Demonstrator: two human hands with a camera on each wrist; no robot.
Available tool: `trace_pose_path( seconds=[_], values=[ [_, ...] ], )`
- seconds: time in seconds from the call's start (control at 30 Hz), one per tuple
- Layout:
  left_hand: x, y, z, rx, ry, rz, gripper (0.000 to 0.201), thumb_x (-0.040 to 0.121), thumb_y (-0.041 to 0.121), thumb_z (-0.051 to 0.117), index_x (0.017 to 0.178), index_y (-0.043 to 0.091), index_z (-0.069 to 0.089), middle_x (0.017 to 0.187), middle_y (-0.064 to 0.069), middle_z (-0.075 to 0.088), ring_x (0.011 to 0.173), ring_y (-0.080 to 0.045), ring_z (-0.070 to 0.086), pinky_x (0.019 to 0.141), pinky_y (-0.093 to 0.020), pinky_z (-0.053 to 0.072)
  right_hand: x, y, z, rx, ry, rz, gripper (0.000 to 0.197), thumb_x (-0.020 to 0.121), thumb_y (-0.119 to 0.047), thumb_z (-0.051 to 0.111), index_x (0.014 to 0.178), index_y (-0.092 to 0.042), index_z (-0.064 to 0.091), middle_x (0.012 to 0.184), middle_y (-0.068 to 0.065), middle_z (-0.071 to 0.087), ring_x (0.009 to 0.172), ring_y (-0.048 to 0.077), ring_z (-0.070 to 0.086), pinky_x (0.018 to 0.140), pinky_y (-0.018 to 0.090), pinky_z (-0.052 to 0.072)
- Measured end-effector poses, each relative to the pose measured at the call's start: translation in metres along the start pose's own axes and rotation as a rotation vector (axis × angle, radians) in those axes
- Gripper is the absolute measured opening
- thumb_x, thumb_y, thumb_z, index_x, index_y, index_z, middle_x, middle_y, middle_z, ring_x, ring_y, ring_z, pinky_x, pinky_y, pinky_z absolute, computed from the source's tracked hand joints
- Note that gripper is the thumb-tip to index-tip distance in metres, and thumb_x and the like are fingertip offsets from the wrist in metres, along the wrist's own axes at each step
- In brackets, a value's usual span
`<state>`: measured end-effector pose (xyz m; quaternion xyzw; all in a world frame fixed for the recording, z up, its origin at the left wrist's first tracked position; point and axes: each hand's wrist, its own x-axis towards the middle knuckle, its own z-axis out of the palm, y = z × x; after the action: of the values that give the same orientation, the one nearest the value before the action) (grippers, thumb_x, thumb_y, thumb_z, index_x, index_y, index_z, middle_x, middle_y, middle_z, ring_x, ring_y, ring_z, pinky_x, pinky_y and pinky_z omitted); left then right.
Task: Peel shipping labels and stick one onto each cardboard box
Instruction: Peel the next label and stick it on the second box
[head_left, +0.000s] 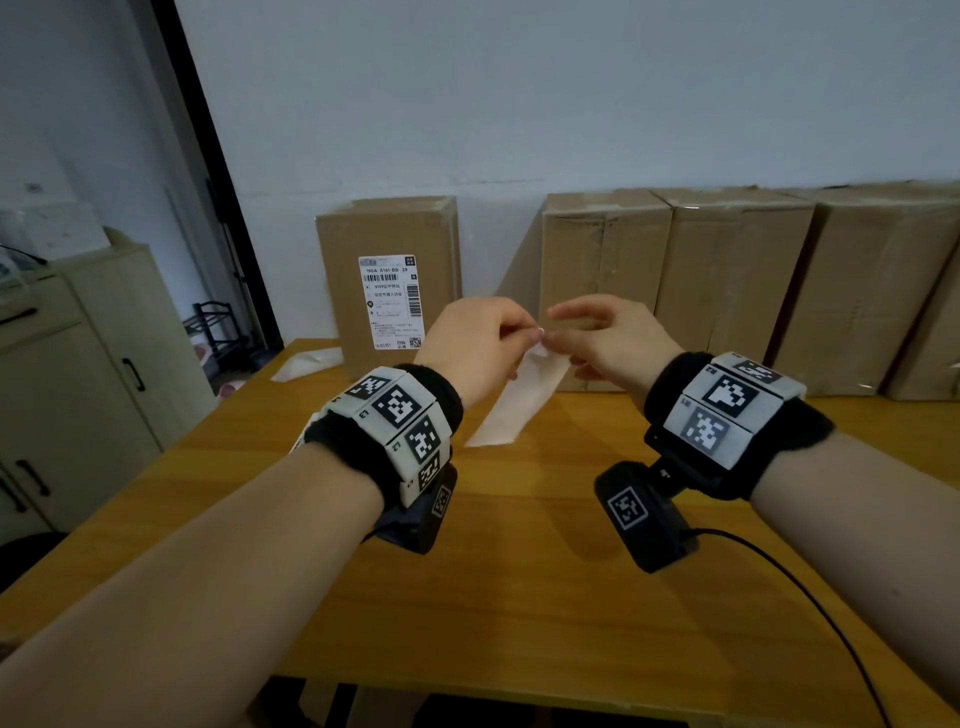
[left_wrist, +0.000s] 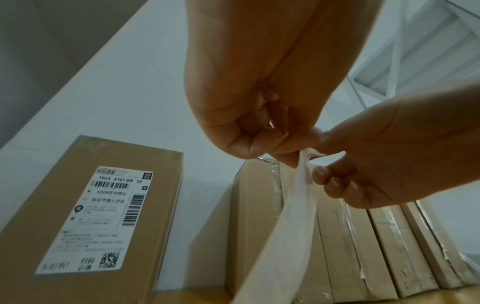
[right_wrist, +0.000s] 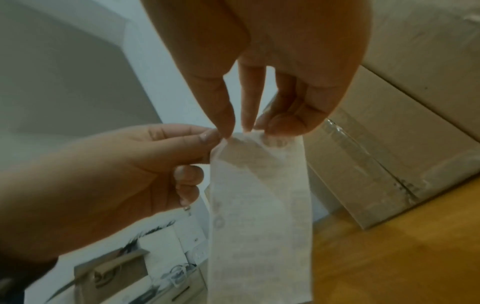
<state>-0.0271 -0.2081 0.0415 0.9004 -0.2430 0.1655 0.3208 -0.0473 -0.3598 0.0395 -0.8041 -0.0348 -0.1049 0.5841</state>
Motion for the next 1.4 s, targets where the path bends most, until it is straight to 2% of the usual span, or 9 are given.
trace_pose_path(
  seconds=[0.23, 0.43, 0.57, 0.7, 0.83, 1.0, 1.17, 1.3, 1.4],
  values=[
    [0.0, 0.0, 0.002, -0.076, 0.011, -0.015, 0.009, 0.089, 0.029, 0.061, 0.087, 0.022, 0.067, 0.069, 0.014, 0.064, 0.069, 0.003, 0.065, 0.065, -0.01, 0.046, 0.001, 0.0, 0.0, -0.214, -0.016, -0.03, 0.011, 0.074, -0.018, 0.075, 0.08, -0.012, 0.07, 0.074, -0.004, 0.06, 0.07, 0.005, 0.054, 0.058, 0.02, 0.039],
    [0.002, -0.004, 0.007, -0.187, 0.096, -0.053, 0.013, 0.083, 0.027, 0.069, 0.093, 0.019, 0.065, 0.077, 0.014, 0.062, 0.076, -0.001, 0.061, 0.072, -0.015, 0.05, 0.005, 0.005, -0.002, -0.106, 0.048, 0.054, 0.012, 0.075, -0.019, 0.075, 0.081, -0.01, 0.07, 0.07, -0.002, 0.06, 0.06, 0.008, 0.052, 0.052, 0.019, 0.04],
    [0.002, -0.002, 0.009, -0.272, 0.06, -0.144, 0.011, 0.086, 0.022, 0.066, 0.091, 0.021, 0.056, 0.078, 0.005, 0.066, 0.073, -0.005, 0.066, 0.069, -0.024, 0.055, 0.003, 0.006, -0.004, 0.115, 0.03, 0.158, 0.008, 0.076, -0.009, 0.073, 0.081, -0.006, 0.067, 0.083, 0.011, 0.068, 0.071, 0.019, 0.066, 0.061, 0.025, 0.055],
    [0.0, 0.004, 0.011, -0.416, 0.005, -0.224, 0.019, 0.088, 0.023, 0.064, 0.104, 0.017, 0.057, 0.085, -0.003, 0.072, 0.077, -0.01, 0.071, 0.071, -0.026, 0.059, 0.0, 0.008, -0.004, 0.257, -0.032, 0.189, 0.013, 0.077, -0.007, 0.074, 0.087, -0.002, 0.068, 0.09, 0.016, 0.072, 0.082, 0.025, 0.07, 0.067, 0.028, 0.059],
    [0.001, 0.005, 0.009, -0.438, 0.017, -0.222, 0.018, 0.087, 0.02, 0.065, 0.101, 0.021, 0.055, 0.087, -0.004, 0.072, 0.085, -0.015, 0.071, 0.075, -0.03, 0.059, -0.001, 0.008, -0.004, 0.279, -0.069, 0.202, 0.015, 0.076, -0.011, 0.075, 0.087, -0.003, 0.068, 0.095, 0.018, 0.071, 0.084, 0.025, 0.066, 0.078, 0.032, 0.056],
    [0.001, 0.006, 0.007, -0.466, 0.048, -0.196, 0.016, 0.087, 0.013, 0.064, 0.09, 0.024, 0.054, 0.083, -0.007, 0.07, 0.085, -0.023, 0.07, 0.085, -0.04, 0.057, -0.002, 0.005, -0.002, 0.403, -0.075, 0.238, 0.006, 0.083, -0.006, 0.066, 0.088, -0.002, 0.065, 0.082, 0.013, 0.066, 0.072, 0.021, 0.059, 0.06, 0.026, 0.048],
    [0.0, -0.005, -0.001, -0.258, 0.028, -0.151, 0.028, 0.092, 0.008, 0.052, 0.078, 0.032, 0.052, 0.092, -0.006, 0.064, 0.083, -0.021, 0.07, 0.073, -0.034, 0.058, 0.004, 0.003, -0.004, 0.515, 0.083, 0.339, 0.006, 0.09, -0.005, 0.056, 0.085, -0.005, 0.057, 0.075, 0.009, 0.059, 0.059, 0.015, 0.052, 0.045, 0.019, 0.044],
    [-0.003, -0.028, -0.017, -0.224, 0.061, -0.306, 0.029, 0.095, 0.006, 0.043, 0.082, 0.024, 0.062, 0.108, -0.002, 0.061, 0.075, -0.009, 0.066, 0.073, -0.025, 0.057, 0.005, 0.003, -0.006, 0.563, 0.174, 0.369, 0.01, 0.092, -0.002, 0.051, 0.082, -0.001, 0.053, 0.076, 0.013, 0.054, 0.06, 0.022, 0.055, 0.039, 0.019, 0.05],
    [-0.006, -0.048, -0.031, -0.138, 0.12, -0.422, 0.026, 0.094, 0.003, 0.044, 0.094, 0.015, 0.067, 0.116, -0.008, 0.062, 0.089, -0.018, 0.064, 0.086, -0.034, 0.055, 0.005, 0.001, -0.003, 0.639, 0.18, 0.382, 0.009, 0.093, 0.0, 0.05, 0.101, 0.002, 0.053, 0.086, 0.016, 0.055, 0.076, 0.028, 0.06, 0.042, 0.023, 0.055]
  ],
)
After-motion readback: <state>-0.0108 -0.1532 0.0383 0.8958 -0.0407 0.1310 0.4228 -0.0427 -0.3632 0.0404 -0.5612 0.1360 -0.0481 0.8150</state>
